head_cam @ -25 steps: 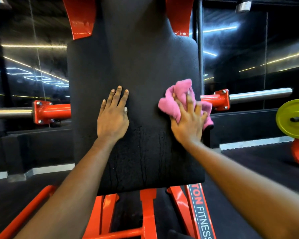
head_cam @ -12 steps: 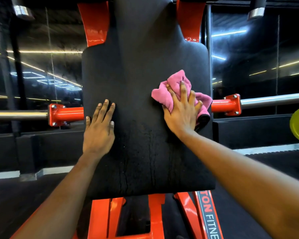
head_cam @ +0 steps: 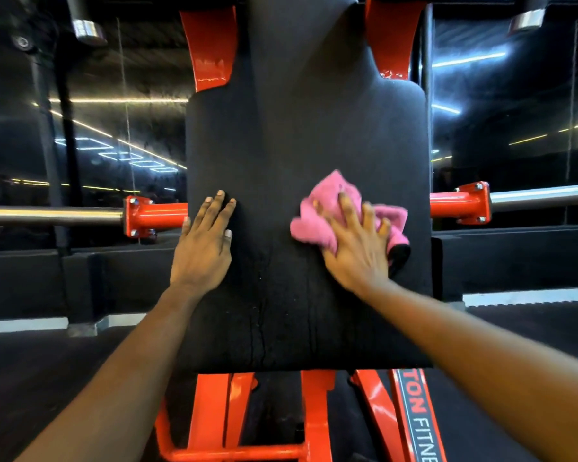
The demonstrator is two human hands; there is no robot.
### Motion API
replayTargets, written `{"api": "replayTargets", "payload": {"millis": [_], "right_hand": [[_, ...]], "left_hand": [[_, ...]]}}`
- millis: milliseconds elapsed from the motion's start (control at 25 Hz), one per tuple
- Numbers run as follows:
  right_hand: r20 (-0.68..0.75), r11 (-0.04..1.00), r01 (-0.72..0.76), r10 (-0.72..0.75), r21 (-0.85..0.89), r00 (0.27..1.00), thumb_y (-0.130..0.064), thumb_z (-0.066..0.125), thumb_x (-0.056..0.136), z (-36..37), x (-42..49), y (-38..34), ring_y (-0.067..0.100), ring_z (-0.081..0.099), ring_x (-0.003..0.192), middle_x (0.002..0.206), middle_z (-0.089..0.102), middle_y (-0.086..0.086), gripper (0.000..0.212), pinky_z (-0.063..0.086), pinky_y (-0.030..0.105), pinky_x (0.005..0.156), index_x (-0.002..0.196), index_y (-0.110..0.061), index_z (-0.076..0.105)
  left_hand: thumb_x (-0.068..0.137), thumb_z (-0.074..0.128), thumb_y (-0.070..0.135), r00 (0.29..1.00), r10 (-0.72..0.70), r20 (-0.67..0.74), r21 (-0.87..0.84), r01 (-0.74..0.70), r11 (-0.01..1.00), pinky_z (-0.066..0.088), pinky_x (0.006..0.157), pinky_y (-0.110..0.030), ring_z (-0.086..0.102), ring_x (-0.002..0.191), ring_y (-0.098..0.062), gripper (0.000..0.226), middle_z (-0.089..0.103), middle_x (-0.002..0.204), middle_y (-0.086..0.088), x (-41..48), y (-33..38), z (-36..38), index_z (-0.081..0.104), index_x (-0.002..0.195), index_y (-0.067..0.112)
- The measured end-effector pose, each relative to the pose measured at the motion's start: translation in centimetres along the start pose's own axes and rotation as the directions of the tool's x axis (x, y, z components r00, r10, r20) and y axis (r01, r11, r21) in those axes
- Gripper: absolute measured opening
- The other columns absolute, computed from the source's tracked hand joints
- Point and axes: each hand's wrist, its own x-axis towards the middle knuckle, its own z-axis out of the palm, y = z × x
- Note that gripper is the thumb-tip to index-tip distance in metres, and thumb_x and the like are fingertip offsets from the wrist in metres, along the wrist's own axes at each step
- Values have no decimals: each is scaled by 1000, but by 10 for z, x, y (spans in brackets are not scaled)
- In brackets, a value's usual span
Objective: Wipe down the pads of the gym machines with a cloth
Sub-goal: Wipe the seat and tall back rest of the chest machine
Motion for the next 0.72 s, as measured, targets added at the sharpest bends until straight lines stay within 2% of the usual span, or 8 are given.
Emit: {"api": "replayTargets", "payload": {"millis": [120, 200, 320, 480, 600, 640, 720], "right_hand": [[-72, 993, -109, 112, 44, 991, -51, 51, 93, -17, 71, -16, 36, 25, 139, 165, 18, 1, 64, 30, 65, 106, 154, -44, 32], [-108, 993, -113, 115, 19, 987, -51, 51, 93, -7, 68, -35, 35, 25, 138, 165, 20, 0, 67, 32, 63, 105, 155, -43, 29], [-56, 999, 42, -42, -10, 998, -42, 58, 85, 23, 3, -56, 36, 25, 138, 167, 18, 0, 82, 37, 57, 100, 159, -41, 22], [53, 967, 252, -253, 31, 966, -43, 60, 79, 53, -81, -76, 35, 25, 140, 167, 20, -1, 86, 38, 56, 98, 158, -40, 26], [89, 919, 394, -392, 1, 916, -39, 56, 77, 44, -53, -72, 36, 29, 135, 165, 23, 2, 84, 38, 61, 99, 157, -40, 30], [69, 922, 388, -386, -10, 920, -36, 56, 78, 36, -26, -73, 36, 27, 136, 166, 22, 2, 84, 36, 64, 102, 157, -41, 29], [33, 957, 289, -289, 6, 957, -34, 56, 85, 16, 36, -84, 39, 25, 139, 166, 20, 4, 78, 29, 67, 107, 157, -41, 27]], "left_hand": [[102, 43, 14, 994, -104, -30, -40, 103, 994, 19, 122, -51, 11, 154, -15, 61, 9, 167, 10, -3, -16, -9, 24, 158, 27], [102, 43, 14, 995, -98, 4, -62, 98, 993, 25, 119, -47, 15, 153, -13, 63, 6, 166, 16, -9, -25, -10, 20, 158, 32], [101, 44, 13, 997, -75, -7, -108, 73, 991, 37, 113, -43, 16, 152, -10, 65, 6, 166, 19, -17, -27, -5, 20, 158, 33], [101, 43, 12, 993, -119, 13, -118, 120, 986, 39, 113, -42, 15, 152, -9, 64, 9, 166, 16, -31, -24, -2, 21, 158, 30], [101, 42, 10, 996, -82, 42, -157, 88, 984, 32, 118, -48, 20, 151, -10, 60, 15, 166, 12, -37, -32, -5, 25, 157, 24], [101, 42, 8, 996, -82, 43, -181, 89, 980, 29, 120, -47, 23, 150, -11, 59, 20, 165, 10, -38, -35, -7, 27, 157, 22], [101, 42, 7, 989, -143, 36, -241, 147, 959, 25, 121, -35, 33, 145, -12, 56, 32, 160, 7, -44, -42, -12, 32, 155, 20]]}}
